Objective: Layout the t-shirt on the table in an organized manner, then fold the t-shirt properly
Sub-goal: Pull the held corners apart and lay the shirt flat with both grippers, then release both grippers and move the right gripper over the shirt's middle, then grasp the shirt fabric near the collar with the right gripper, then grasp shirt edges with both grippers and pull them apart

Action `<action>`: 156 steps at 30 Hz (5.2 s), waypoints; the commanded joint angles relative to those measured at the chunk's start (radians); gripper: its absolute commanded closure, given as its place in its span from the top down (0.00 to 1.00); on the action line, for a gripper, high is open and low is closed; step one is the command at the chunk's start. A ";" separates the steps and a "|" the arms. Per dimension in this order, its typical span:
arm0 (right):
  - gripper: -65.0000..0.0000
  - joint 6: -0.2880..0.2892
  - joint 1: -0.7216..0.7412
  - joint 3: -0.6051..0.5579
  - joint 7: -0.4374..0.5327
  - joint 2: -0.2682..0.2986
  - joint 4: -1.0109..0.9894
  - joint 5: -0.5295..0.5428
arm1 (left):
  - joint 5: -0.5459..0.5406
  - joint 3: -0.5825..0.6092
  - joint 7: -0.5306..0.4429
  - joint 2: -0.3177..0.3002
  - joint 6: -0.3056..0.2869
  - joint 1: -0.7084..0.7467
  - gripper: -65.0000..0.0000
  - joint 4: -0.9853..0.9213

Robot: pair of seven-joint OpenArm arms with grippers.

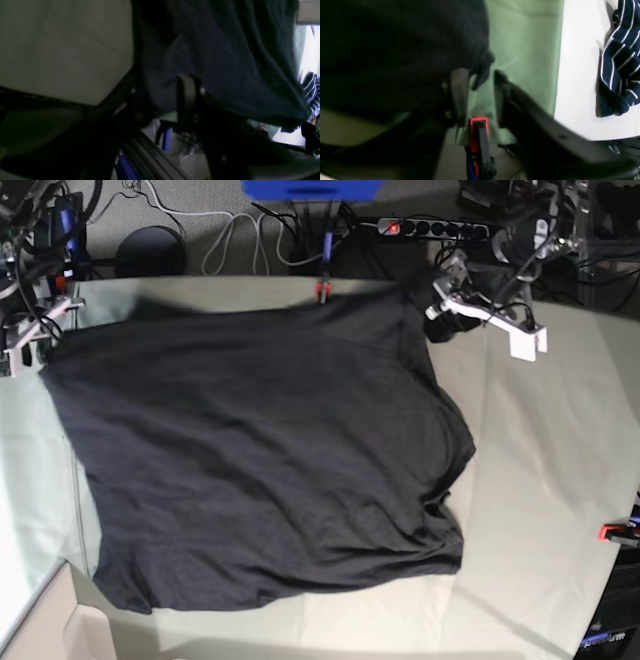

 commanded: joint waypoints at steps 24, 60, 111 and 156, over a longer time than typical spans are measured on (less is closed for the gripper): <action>0.52 -0.011 -0.040 -0.349 0.018 -0.220 0.144 0.012 | -0.016 -0.493 0.000 -0.005 0.004 -0.224 0.34 -0.139; 0.52 -0.011 0.446 -1.147 -0.058 -0.234 -0.565 0.018 | -0.006 -0.665 0.001 -0.016 0.003 -0.185 0.34 -0.337; 0.00 -0.011 0.505 -1.294 -0.058 -0.234 -0.772 0.016 | -0.006 -0.661 0.000 -0.013 0.003 -0.233 0.34 -0.346; 0.00 -0.011 -0.092 -0.412 -0.060 0.142 0.120 0.012 | -0.005 -0.055 -0.057 0.133 0.010 -0.773 0.35 -0.714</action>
